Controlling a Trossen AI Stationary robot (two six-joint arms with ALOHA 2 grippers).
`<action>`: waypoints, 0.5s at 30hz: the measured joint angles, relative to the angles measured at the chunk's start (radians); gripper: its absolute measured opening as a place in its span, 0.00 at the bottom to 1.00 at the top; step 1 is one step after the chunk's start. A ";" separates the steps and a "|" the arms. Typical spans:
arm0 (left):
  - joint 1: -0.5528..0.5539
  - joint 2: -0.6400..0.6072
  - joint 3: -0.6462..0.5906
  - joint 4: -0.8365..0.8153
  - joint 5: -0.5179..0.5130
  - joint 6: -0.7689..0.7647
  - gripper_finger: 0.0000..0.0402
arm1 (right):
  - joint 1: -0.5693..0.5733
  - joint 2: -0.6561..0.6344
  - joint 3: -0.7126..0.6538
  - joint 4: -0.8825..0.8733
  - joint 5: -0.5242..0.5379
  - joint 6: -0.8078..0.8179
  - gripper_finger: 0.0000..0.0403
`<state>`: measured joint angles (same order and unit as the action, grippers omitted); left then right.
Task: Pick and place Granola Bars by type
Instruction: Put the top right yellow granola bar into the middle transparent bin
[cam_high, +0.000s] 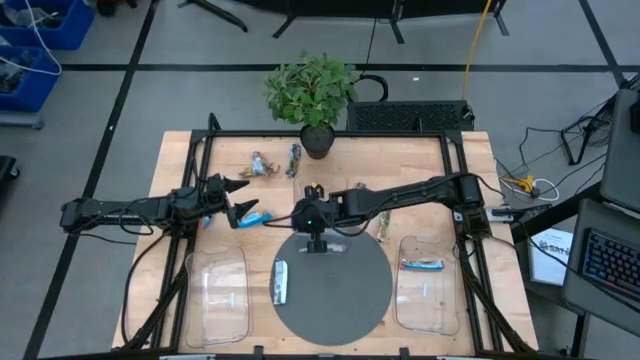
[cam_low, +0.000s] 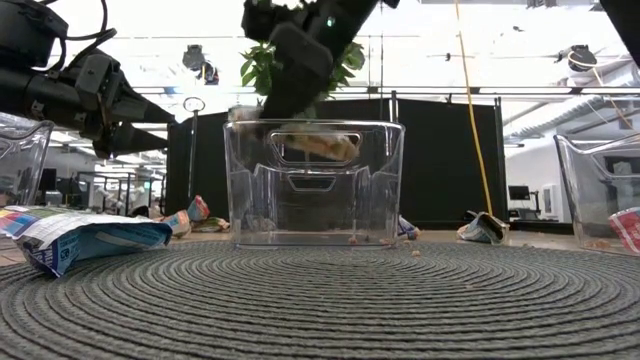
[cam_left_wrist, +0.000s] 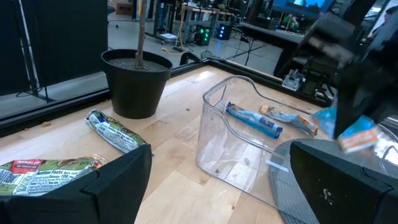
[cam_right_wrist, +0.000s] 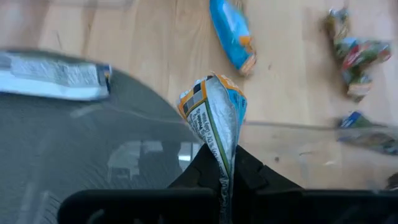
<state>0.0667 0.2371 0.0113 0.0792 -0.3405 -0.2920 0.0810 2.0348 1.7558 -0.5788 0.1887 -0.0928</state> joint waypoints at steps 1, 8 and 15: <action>0.000 0.000 0.000 0.000 0.000 0.000 0.94 | 0.001 0.009 -0.003 0.002 0.000 0.002 0.00; 0.000 0.000 0.000 0.000 0.000 0.000 0.94 | 0.011 0.022 -0.072 0.072 0.025 0.048 0.00; 0.000 0.000 0.000 0.000 0.000 0.000 0.94 | 0.028 0.018 -0.143 0.118 0.041 0.101 0.00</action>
<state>0.0666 0.2375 0.0113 0.0792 -0.3401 -0.2920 0.1089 2.0533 1.6124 -0.4608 0.2299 0.0083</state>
